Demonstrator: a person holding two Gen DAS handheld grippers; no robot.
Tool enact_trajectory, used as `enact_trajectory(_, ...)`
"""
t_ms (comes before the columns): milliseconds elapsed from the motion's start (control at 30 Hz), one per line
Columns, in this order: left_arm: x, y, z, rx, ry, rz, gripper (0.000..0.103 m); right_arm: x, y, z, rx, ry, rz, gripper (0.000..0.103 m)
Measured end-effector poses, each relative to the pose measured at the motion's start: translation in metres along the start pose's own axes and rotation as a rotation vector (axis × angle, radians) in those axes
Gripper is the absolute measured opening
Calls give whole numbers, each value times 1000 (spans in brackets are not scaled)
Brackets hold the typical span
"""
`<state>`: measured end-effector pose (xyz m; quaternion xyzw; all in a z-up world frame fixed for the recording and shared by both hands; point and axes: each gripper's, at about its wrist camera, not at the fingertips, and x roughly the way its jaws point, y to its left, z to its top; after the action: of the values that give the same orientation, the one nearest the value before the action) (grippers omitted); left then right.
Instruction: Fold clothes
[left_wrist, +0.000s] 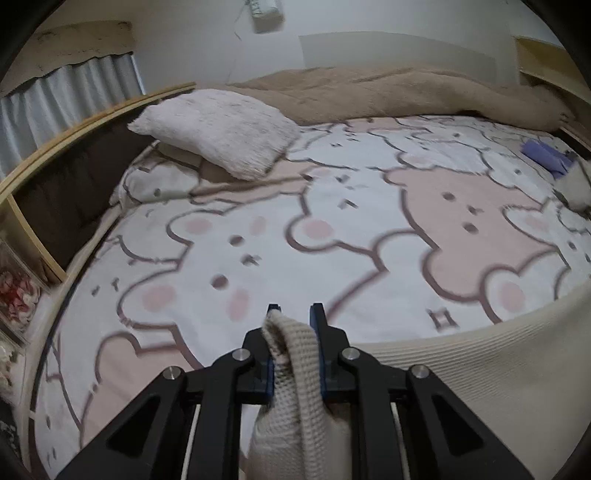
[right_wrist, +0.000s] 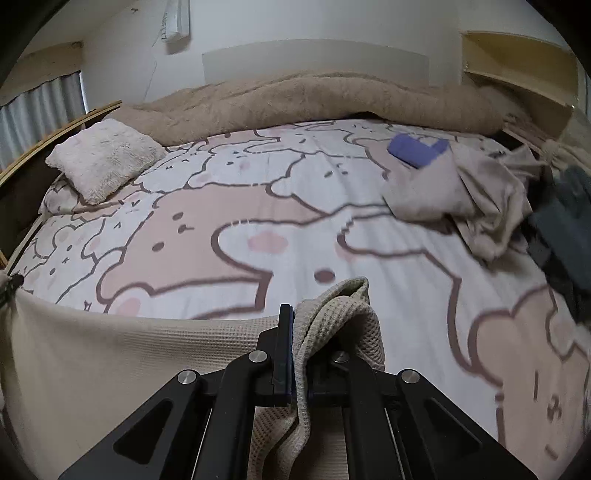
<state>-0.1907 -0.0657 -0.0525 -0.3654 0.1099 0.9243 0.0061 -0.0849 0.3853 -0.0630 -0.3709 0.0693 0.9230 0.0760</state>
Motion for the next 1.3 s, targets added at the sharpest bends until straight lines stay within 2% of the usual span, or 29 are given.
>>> enact_trajectory(200,29,2,54,23,-47,54,16,25,13,52,-33,-64,-12,5)
enact_trajectory(333,66,-8,84,38,-28,66,16,67,16,80,-13,-27,-23,5)
enact_trajectory(400,91,-15,89,37,25,42,16,105,11,83,24,72,-13,5)
enact_trajectory(533,147,-28,78,29,202,-3,23,165,-2,70,83,267,0,5)
enact_trajectory(567,157,-26,74,12,249,-11,24,170,-4,68,98,279,-5,6)
enact_trajectory(600,163,-21,70,-18,286,-23,33,174,-8,65,132,291,0,10)
enact_trajectory(633,167,-16,67,-51,318,-37,45,174,-12,64,154,296,1,19)
enact_trajectory(667,167,-7,65,-85,334,-56,48,173,-16,63,176,301,1,33)
enact_trajectory(700,164,0,62,-105,335,-64,50,168,-20,64,184,299,9,41)
enact_trajectory(767,143,22,55,-129,316,-69,50,155,-28,68,200,288,18,72)
enact_trajectory(833,113,42,43,-146,294,-85,60,130,-42,74,216,239,-22,84)
enact_trajectory(933,68,72,24,-172,261,-108,69,81,-71,72,283,190,-21,84)
enact_trajectory(1000,40,88,5,-185,256,-129,71,40,-89,54,335,160,26,84)
enact_trajectory(1133,-2,100,-60,-198,321,-196,71,-25,-104,-7,348,151,59,84)
enact_trajectory(1300,-25,87,-129,-223,404,-286,71,-48,-102,-91,388,236,78,84)
